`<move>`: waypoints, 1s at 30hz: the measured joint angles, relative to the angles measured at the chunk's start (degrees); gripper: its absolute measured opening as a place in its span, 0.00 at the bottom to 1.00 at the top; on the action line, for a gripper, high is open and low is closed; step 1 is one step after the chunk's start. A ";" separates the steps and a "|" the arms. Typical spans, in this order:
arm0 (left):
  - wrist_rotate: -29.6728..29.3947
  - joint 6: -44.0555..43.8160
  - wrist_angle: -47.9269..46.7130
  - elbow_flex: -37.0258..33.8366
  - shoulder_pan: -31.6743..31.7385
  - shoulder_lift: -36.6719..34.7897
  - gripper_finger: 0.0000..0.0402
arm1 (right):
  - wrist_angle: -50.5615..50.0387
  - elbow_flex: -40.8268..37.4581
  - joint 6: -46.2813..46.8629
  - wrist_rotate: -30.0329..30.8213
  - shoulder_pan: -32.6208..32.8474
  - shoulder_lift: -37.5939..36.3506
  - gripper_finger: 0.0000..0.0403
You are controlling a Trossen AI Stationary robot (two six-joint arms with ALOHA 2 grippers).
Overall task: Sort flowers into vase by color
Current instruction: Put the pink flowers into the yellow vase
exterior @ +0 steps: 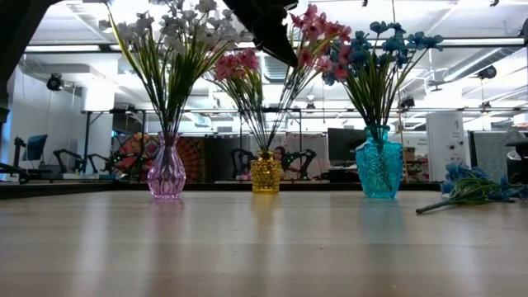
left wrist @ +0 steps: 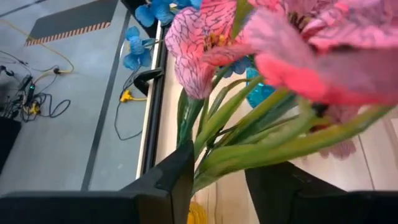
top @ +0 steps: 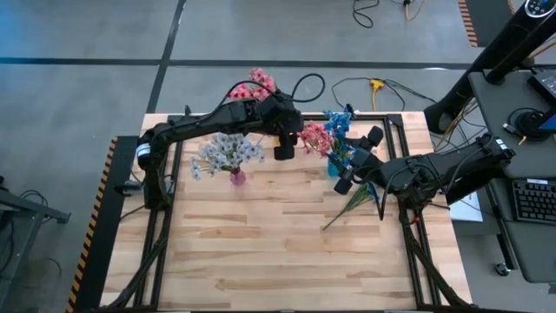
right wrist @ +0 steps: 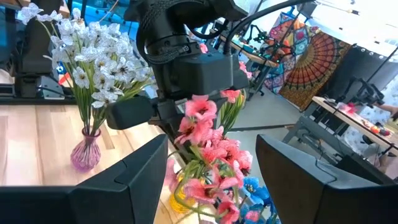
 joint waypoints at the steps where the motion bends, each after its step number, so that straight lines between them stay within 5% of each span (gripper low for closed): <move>1: 0.00 0.02 0.00 0.00 0.06 0.00 0.30 | 0.00 0.00 0.00 0.02 0.00 0.00 0.59; 11: 1.35 3.12 -0.22 -0.26 0.28 0.57 0.53 | -1.53 0.00 0.68 0.00 0.00 0.04 0.59; 17: 2.10 3.88 0.45 -0.26 0.33 0.94 0.57 | -1.61 0.00 0.68 0.02 -0.02 0.04 0.59; 21: 2.10 4.20 1.02 -0.26 0.35 0.94 0.52 | -1.61 0.00 0.68 0.02 -0.02 0.04 0.59; 30: 2.08 4.20 1.33 -0.26 0.39 0.94 0.21 | -1.60 0.00 1.07 0.02 0.00 0.04 0.59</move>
